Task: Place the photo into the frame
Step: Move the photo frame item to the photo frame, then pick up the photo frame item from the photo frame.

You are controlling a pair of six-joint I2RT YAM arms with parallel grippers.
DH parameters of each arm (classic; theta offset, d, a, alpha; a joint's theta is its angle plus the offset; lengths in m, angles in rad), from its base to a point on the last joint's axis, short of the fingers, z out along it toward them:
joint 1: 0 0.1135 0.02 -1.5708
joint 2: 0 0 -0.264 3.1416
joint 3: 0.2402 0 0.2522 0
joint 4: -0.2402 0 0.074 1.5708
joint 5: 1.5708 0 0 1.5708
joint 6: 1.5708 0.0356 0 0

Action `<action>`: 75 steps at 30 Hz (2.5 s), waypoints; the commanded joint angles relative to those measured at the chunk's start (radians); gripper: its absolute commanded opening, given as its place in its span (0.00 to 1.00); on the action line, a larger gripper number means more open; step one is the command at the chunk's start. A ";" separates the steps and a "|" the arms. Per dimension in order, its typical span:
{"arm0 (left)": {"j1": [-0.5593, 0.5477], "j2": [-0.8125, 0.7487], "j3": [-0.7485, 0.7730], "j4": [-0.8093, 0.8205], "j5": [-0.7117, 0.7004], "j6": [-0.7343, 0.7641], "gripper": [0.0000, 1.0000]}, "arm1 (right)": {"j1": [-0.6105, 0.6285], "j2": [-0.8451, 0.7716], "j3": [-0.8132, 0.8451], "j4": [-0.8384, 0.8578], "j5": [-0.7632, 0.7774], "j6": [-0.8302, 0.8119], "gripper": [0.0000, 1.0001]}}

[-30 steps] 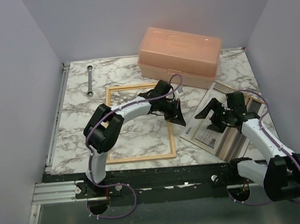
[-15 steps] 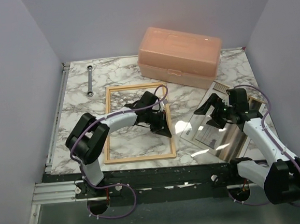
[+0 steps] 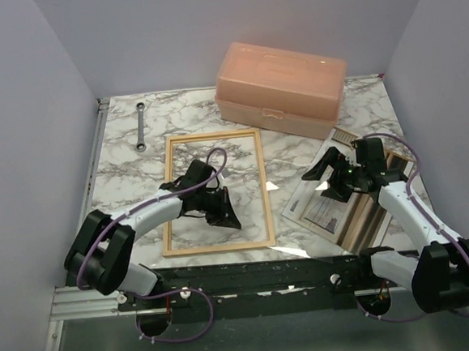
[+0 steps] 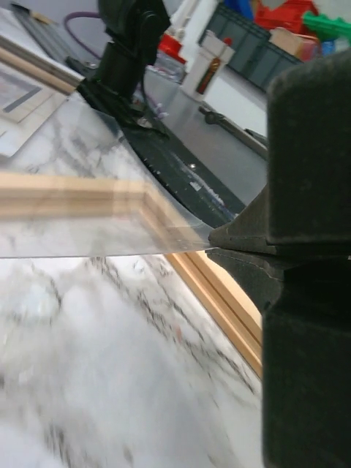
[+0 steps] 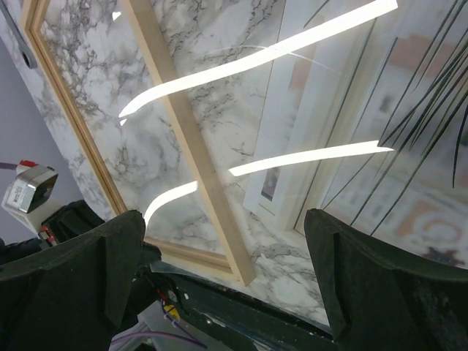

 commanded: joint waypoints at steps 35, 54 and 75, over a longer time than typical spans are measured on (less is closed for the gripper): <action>0.227 -0.563 -0.130 -0.463 -0.514 -0.020 0.71 | 0.000 0.195 -0.043 0.126 -0.109 -0.120 1.00; 0.229 -0.675 -0.081 -0.386 -0.350 0.047 0.87 | 0.004 0.316 -0.141 0.445 -0.356 -0.077 0.86; 0.228 -0.799 -0.105 -0.175 -0.076 0.036 0.90 | 0.083 0.614 -0.094 0.734 -0.496 -0.012 0.56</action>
